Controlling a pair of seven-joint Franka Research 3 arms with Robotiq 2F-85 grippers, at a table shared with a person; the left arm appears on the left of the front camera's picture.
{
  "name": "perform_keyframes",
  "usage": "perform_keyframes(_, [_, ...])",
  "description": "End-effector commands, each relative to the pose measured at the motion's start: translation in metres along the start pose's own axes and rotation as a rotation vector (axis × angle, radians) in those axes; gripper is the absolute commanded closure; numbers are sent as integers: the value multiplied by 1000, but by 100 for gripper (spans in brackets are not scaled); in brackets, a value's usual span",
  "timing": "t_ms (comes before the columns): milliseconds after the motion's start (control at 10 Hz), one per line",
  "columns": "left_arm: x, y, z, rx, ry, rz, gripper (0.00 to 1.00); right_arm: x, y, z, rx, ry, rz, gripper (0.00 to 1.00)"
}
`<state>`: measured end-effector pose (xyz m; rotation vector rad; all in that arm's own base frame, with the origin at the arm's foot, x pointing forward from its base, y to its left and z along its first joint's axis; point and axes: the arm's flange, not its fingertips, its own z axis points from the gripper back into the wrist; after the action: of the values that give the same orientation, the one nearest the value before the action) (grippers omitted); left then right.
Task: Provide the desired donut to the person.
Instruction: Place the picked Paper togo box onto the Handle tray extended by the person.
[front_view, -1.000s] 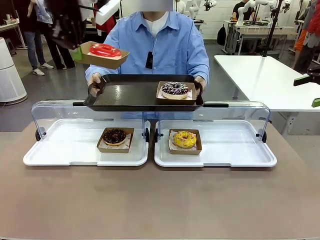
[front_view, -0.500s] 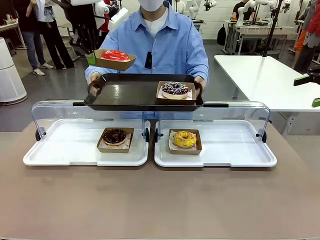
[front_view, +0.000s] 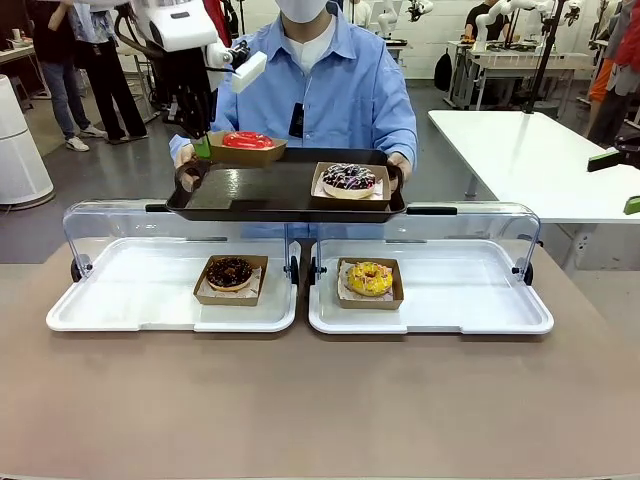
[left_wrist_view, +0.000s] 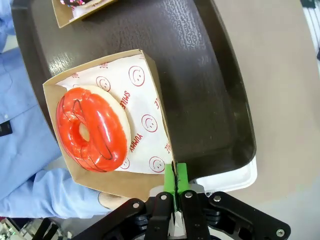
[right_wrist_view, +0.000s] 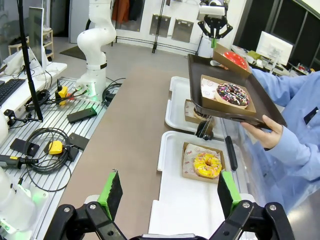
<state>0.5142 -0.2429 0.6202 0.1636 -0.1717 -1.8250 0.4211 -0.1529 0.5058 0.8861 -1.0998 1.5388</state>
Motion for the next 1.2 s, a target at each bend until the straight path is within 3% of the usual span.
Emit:
perform_keyframes(0, [-2, -3, -13, 23, -42, 61, 99, 1, 1, -2, -7, 8, -13, 0])
perform_keyframes(700, [-3, 1, -42, -35, -54, 105, 99, 1, 1, -2, -7, 8, -13, 0])
perform_keyframes(800, [-3, 1, -43, -40, -54, 100, 47, 1, 1, -2, -7, 8, -13, 0])
perform_keyframes(900, [-3, 1, -43, -45, -54, 97, 43, 1, 1, -2, -7, 8, -13, 0])
perform_keyframes(1000, [-4, 1, -43, -53, -58, 96, 0, 1, 1, -2, -7, 8, -13, 0])
perform_keyframes(1100, [-5, 0, -45, -58, -66, 97, 0, 1, 1, -2, -7, 8, -13, 0])
